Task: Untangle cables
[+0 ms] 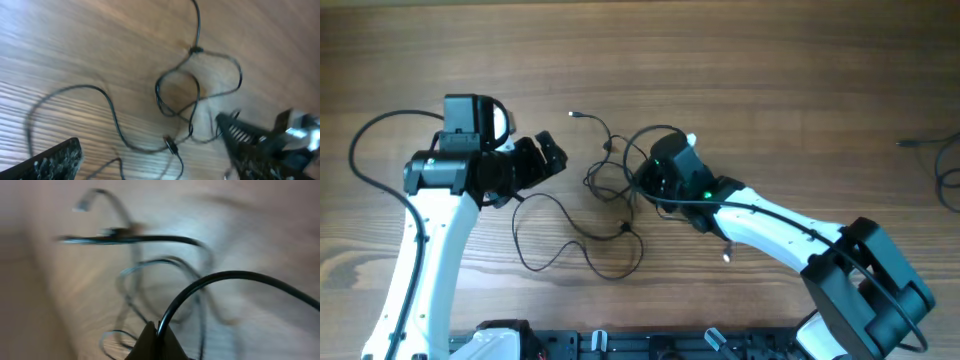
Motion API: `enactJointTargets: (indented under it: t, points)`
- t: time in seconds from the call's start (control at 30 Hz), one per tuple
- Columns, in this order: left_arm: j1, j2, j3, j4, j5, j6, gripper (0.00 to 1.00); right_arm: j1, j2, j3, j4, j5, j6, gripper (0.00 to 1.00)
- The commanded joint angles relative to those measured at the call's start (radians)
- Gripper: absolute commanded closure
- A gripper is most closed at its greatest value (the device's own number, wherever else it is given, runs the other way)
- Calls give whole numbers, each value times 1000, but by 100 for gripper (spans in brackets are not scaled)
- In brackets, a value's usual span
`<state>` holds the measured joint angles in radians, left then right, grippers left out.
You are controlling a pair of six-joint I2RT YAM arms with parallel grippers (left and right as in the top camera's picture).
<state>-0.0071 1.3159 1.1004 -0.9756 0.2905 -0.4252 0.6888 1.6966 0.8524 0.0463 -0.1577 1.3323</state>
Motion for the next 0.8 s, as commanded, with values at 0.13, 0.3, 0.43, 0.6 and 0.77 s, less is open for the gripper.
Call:
enactJointTargets:
  t: [0.13, 0.3, 0.43, 0.6, 0.77]
  points:
    - [2, 87, -75, 0, 156, -6, 0, -152, -225, 2, 70, -47, -254, 95]
    - [-6, 116, -136, 65, 162, -6, 0, -208, -443, 2, 67, -70, -411, 95]
    - [-26, 140, -189, 135, 163, -6, 0, -212, -568, 2, 61, -43, -570, 96]
    - [-81, 162, -242, 214, 179, -165, 0, -212, -626, 2, 21, -55, -574, 95]
    - [-162, 164, -252, 309, 195, -356, 0, -212, -623, 2, -40, -61, -608, 95]
